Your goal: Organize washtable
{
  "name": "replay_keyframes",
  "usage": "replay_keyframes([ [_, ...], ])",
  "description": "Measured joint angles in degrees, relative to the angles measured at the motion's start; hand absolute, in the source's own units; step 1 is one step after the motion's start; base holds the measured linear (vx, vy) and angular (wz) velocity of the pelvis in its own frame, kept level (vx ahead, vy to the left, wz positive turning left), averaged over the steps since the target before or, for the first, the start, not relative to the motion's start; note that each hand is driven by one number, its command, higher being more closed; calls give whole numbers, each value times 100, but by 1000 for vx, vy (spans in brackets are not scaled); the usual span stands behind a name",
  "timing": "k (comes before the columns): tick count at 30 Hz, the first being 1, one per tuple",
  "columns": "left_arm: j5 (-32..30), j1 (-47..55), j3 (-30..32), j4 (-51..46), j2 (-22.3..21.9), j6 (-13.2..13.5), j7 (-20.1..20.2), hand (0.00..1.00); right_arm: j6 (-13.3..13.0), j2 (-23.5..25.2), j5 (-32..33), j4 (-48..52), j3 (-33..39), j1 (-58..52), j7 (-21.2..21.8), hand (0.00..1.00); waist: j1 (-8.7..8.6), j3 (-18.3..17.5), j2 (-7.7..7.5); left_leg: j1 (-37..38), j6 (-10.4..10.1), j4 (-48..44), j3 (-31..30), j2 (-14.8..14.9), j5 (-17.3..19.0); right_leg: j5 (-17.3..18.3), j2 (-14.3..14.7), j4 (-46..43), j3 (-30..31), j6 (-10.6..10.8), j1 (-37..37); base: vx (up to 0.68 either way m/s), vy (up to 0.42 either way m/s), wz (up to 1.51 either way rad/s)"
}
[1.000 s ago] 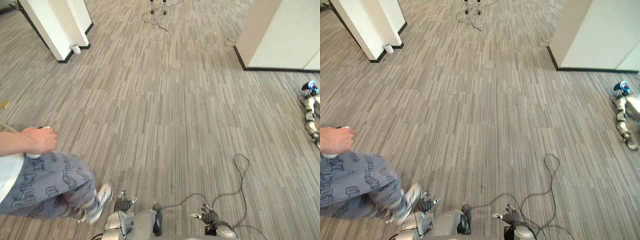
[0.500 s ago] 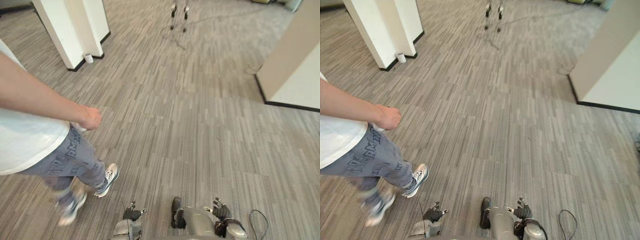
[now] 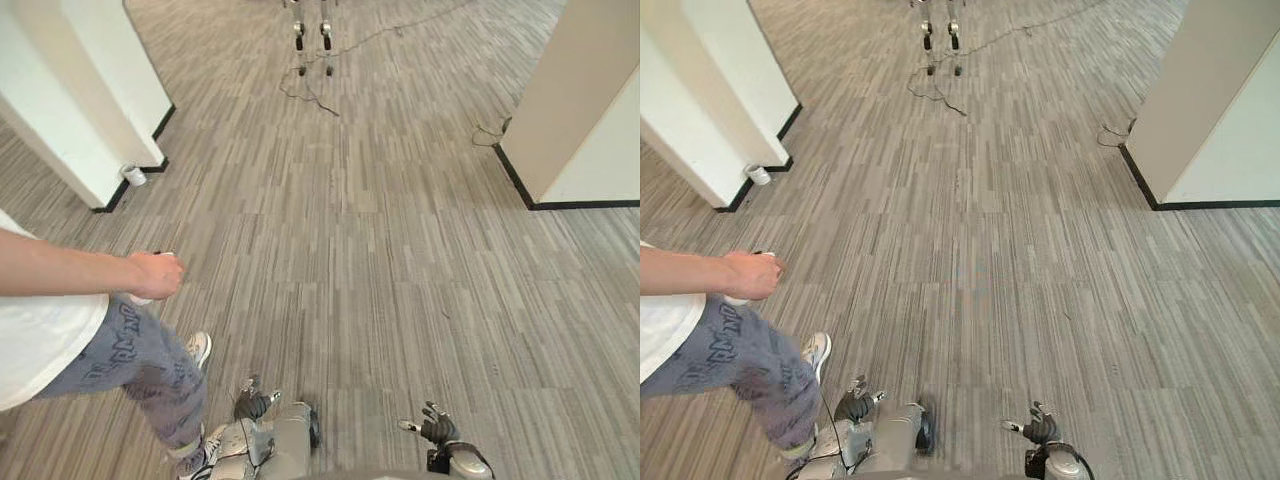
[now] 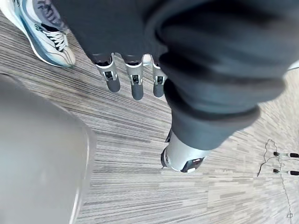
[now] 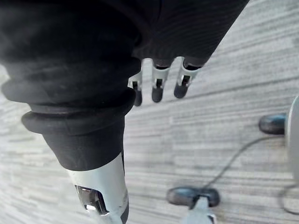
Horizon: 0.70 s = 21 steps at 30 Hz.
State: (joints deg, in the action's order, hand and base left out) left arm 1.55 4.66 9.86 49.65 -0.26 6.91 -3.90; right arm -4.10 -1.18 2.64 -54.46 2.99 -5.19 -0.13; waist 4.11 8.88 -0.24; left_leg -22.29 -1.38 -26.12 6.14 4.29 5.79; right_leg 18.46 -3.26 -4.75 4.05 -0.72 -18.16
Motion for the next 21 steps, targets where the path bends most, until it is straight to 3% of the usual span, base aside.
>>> replay_keyframes([
  [1, -2, 83, 152, 13, 40, -17, -3, 0, 15, 66, -3, -46, 0, -84, 6, 0, -16, -151, -218, 19, 176, -202, 121, -102, -8, 15, -206, -388, 125, -4, 95, 667, 388, -45],
  [2, -1, 95, 224, 33, 70, -18, -5, 0, 18, 93, -9, -49, -4, -132, 13, 0, 11, -195, -325, 106, 275, -227, 213, -176, 62, 18, -306, -732, 171, 3, 205, 687, 353, -35],
  [3, 0, 89, 278, 48, 142, -31, -7, 0, 25, 197, -51, -29, 12, -191, 33, 0, 16, -229, -505, 323, 421, -231, 294, -366, 240, -62, -405, -1873, 282, 124, 615, 537, 284, -16],
  [4, 0, 81, 278, 55, 178, -37, -5, 0, 23, 209, -53, -11, 36, -184, 39, 0, -17, -213, -576, 475, 496, -218, 332, -443, 335, -245, -421, -2623, 400, 316, 884, 632, 344, 0],
  [5, 0, 1, 277, 143, 228, -51, -1, 0, 14, 212, -54, 64, 62, -202, 43, 0, -41, -155, -641, 856, 611, -170, 340, -574, 526, -721, -393, -4104, 615, 525, 1419, 593, 333, 11],
  [6, 0, -96, 271, 300, 228, -98, -8, 0, 9, 169, -54, 88, 62, -213, 49, 0, -28, -69, -597, 1371, 685, -72, 335, -672, 660, -686, -379, -5040, 628, 565, 1771, 674, 365, 8],
  [8, 0, -108, 169, 382, 199, -124, -12, 0, 4, 88, -53, 179, 67, -250, 41, 0, -22, -46, -514, 2074, 789, 250, 325, -716, 791, -501, -358, -5541, 314, 581, 2295, 574, 310, 0],
  [9, 0, -130, 126, 389, 103, -127, -12, 0, -46, 62, -51, 311, 77, -340, 36, 0, -46, -90, -408, 2419, 838, 588, 208, -705, 1106, -358, -247, -5506, -64, 535, 2814, 414, 219, 4],
  [11, 0, -205, 81, 400, 39, -130, 0, 0, -83, 71, -50, 433, 178, -360, 36, 0, -74, -68, -437, 2731, 909, 707, 166, -740, 1369, -225, -94, -5148, -424, 524, 3542, 426, 141, 7],
  [12, 0, -207, 82, 452, 28, -131, -5, 0, -94, 55, 11, 421, 234, -336, 34, 0, -99, -56, -418, 3050, 869, 869, 149, -733, 1428, -206, 54, -4528, -664, 472, 3782, 577, 136, 11],
  [14, 0, -210, 45, 551, 10, -138, -2, 0, -116, 73, 20, 419, 320, -307, 35, 0, -226, -56, -402, 3424, 826, 1118, 24, -740, 1529, -324, 236, -3517, -1029, 328, 3933, 557, 112, 33],
  [16, -4, -216, -107, 603, -92, -148, 14, 0, -132, 89, 27, 438, 436, -264, 42, 0, -366, -68, -346, 3864, 681, 1482, -296, -721, 1621, -729, 446, -2296, -1247, 55, 4030, 601, 56, 84],
  [18, -7, -202, -216, 617, -257, -157, 19, 0, -125, 74, 69, 449, 428, -254, 30, 0, -477, -70, -195, 4059, 458, 1086, -836, -584, 1740, -1490, 555, -2297, -1415, -514, 3919, 755, -10, 105],
  [19, -9, -202, -258, 616, -292, -154, 17, 0, -116, -4, 64, 445, 406, -226, 34, 0, -463, -126, -44, 3954, 403, 722, -922, -505, 1751, -1460, 564, -2364, -1506, -540, 3854, 924, -19, 67],
  [20, -13, -266, -262, 612, -344, -167, 19, 0, -105, -47, 61, 432, 369, -169, 26, 0, -465, -146, -15, 3489, -59, -306, -989, -518, 1415, -1247, 567, -2397, -1525, -595, 3720, 760, -23, 24],
  [21, -13, -281, -241, 610, -399, -168, 17, 0, -105, -87, 62, 438, 355, -161, 28, 0, -459, -107, 52, 3221, -287, -907, -996, -531, 1047, -1183, 596, -2292, -1496, -588, 3544, 893, -10, 4],
])
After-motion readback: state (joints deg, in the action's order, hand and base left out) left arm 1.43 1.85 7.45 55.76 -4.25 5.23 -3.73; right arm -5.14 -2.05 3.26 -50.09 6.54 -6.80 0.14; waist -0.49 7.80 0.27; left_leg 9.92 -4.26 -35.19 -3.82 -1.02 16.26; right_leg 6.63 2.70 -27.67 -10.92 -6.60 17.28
